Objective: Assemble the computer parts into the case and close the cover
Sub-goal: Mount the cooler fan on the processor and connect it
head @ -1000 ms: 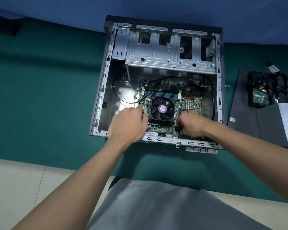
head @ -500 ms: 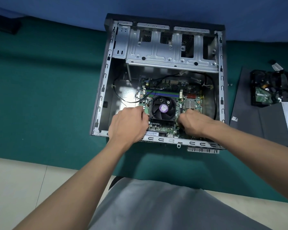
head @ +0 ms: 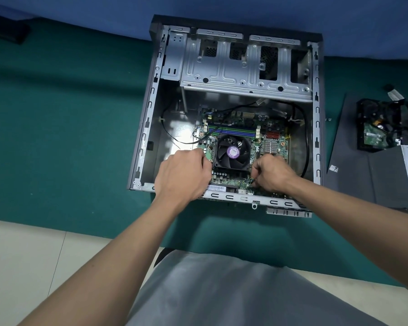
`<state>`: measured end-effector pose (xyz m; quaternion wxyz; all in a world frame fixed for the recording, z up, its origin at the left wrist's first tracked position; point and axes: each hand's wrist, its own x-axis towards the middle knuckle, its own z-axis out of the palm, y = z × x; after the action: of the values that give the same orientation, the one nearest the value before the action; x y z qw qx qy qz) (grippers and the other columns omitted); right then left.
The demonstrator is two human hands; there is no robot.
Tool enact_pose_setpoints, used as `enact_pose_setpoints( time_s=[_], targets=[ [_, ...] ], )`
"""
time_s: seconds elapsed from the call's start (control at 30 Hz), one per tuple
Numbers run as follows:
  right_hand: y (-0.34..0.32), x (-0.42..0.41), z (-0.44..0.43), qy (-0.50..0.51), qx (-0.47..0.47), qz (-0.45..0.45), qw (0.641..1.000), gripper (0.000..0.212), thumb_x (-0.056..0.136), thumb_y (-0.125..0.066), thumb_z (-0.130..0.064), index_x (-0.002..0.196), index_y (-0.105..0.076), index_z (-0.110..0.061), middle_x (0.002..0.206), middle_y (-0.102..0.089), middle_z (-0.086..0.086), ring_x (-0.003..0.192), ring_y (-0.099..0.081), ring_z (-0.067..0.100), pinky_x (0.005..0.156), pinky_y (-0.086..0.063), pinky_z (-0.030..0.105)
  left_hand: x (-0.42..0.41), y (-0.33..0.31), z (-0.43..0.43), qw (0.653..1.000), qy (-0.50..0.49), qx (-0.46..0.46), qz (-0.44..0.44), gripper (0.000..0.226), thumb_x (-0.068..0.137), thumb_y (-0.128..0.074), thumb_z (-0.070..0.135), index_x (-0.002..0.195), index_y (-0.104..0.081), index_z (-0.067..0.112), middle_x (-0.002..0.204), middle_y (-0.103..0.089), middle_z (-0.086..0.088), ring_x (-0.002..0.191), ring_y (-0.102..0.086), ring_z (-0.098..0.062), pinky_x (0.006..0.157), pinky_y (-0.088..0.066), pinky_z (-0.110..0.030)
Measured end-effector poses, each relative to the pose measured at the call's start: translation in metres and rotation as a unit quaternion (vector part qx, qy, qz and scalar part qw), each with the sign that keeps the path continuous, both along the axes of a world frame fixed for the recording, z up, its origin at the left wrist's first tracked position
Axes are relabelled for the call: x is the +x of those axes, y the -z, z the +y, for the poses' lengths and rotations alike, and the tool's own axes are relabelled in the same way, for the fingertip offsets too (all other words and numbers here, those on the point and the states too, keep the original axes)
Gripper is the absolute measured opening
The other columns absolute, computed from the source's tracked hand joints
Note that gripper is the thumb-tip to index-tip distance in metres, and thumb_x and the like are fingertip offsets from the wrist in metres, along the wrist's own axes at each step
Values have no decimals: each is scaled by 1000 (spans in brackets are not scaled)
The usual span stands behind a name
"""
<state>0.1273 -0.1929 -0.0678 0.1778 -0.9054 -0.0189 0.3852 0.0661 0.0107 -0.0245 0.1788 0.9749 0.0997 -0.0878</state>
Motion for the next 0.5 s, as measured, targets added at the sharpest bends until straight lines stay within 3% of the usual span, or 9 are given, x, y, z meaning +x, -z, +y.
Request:
enact_pose_setpoints(
  time_s=[0.17,0.33,0.5],
  targets=[
    [-4,-2,3,-41,-5,-23,999,26,79,-64,10,69,-66,-14,88,-66,1,96,-64,21,98,-48,37,0,0,0,1000,-1,1,-4,28,92,-42,33,86,-64,17,64,-42,1,58,-41,-28,58,-32,-32],
    [-5,-2,3,-72,-7,-38,997,30,79,-60,14,71,-66,-14,85,-66,2,89,-68,21,79,-57,31,0,1,0,1000,-3,0,-7,28,92,-43,33,89,-66,17,65,-43,1,59,-41,-28,60,-31,-32],
    [-1,-2,1,-97,-11,-41,994,23,82,-63,10,93,-71,-9,107,-70,9,91,-68,22,79,-56,27,1,1,-1,1000,-4,-5,-6,28,92,-42,32,91,-66,17,68,-47,0,61,-44,-29,60,-32,-32]
  ],
)
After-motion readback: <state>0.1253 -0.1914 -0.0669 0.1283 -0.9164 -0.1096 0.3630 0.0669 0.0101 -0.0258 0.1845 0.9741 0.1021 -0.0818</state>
